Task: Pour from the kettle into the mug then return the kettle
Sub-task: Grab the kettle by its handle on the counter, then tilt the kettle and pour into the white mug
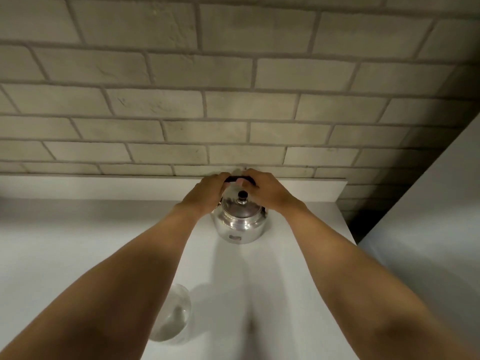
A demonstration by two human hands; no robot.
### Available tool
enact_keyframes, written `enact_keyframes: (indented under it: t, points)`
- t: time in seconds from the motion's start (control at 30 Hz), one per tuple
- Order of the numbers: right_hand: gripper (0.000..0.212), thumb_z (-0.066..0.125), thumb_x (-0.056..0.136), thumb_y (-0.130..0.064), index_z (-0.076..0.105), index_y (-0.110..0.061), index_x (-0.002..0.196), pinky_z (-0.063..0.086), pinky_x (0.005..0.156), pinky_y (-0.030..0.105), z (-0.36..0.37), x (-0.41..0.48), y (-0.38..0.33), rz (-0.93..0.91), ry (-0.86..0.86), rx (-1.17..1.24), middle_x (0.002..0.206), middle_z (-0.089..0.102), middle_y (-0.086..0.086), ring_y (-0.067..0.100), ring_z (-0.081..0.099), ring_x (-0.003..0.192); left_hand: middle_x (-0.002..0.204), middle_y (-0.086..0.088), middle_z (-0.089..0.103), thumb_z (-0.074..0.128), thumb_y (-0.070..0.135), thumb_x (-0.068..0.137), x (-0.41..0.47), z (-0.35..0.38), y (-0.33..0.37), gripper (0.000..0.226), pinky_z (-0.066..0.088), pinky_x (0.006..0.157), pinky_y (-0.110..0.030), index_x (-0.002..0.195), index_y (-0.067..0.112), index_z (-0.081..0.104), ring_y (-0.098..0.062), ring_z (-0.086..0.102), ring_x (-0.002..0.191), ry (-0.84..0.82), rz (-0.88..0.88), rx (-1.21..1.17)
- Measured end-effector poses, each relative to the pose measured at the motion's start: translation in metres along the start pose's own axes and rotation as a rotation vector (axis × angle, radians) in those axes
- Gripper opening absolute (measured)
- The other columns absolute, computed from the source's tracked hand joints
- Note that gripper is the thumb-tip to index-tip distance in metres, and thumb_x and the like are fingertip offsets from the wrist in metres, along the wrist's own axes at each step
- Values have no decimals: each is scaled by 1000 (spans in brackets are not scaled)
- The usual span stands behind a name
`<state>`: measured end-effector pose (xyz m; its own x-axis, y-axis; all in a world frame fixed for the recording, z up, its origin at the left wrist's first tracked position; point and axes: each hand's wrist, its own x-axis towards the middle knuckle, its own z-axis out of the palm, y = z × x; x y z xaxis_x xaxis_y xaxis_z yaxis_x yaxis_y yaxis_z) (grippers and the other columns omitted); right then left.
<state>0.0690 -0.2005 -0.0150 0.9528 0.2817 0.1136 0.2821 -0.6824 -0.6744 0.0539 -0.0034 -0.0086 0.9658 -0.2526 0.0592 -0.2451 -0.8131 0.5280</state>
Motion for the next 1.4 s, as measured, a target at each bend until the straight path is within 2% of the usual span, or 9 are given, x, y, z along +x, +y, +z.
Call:
enact_keyframes:
  t: [0.13,0.4,0.5,0.63,0.73,0.8,1.1,1.23,1.4]
  points:
    - [25,55,90,-58,66,-36,84,48,66,26,-19,-7,-12,12,75,-5,75,68,-17,0,65,73,104,-9,69,42,22,112,-11,-15,15,27,48,74,-36,131,15,60,-30,66,92,18,80,6]
    - [24,56,92,-65,67,-45,87,41,62,17,-70,-68,-74,-144,214,-171,78,71,-25,-6,64,77,94,-4,61,40,24,113,-74,-57,72,27,45,71,-36,130,16,59,-24,55,82,89,159,-69]
    - [33,52,90,-70,67,-41,84,41,59,21,-80,-98,-90,-135,265,-236,71,69,-19,-7,62,73,110,-12,71,44,26,111,-107,-60,90,29,52,80,-43,134,16,59,-35,64,97,165,205,-49]
    - [40,54,92,-67,72,-31,88,39,58,19,-79,-149,-100,-160,281,-231,66,68,-12,0,62,69,140,-1,55,53,38,106,-168,-38,104,45,56,87,-45,149,27,46,-26,57,123,337,264,-34]
    - [38,57,92,-65,73,-30,90,41,59,20,-73,-186,-101,-151,264,-209,67,70,-9,6,64,68,130,6,56,60,40,101,-221,-6,106,34,53,74,-30,131,25,59,-18,54,115,494,404,33]
    - [39,59,91,-66,74,-29,89,40,57,16,-67,-207,-100,-145,268,-186,66,70,-8,8,63,66,122,4,62,65,35,99,-249,18,103,27,54,78,-31,121,21,67,-20,58,108,526,461,84]
    - [41,61,89,-66,77,-28,89,41,57,10,-39,-274,-100,-133,248,-79,76,72,-20,4,66,68,154,-3,56,53,53,100,-313,59,95,62,51,105,-49,150,17,54,-37,52,139,214,312,195]
    - [39,62,90,-64,77,-28,89,42,59,9,-34,-284,-108,-164,226,-108,78,72,-20,5,68,71,164,-5,41,53,49,104,-323,64,94,65,31,123,-43,158,15,42,-32,32,155,112,272,41]
    - [30,67,92,-55,79,-28,91,43,61,7,-37,-280,-130,-198,222,-166,71,72,-17,0,67,74,168,-3,35,50,48,104,-330,58,93,66,31,125,-41,160,15,38,-27,26,158,130,247,-87]
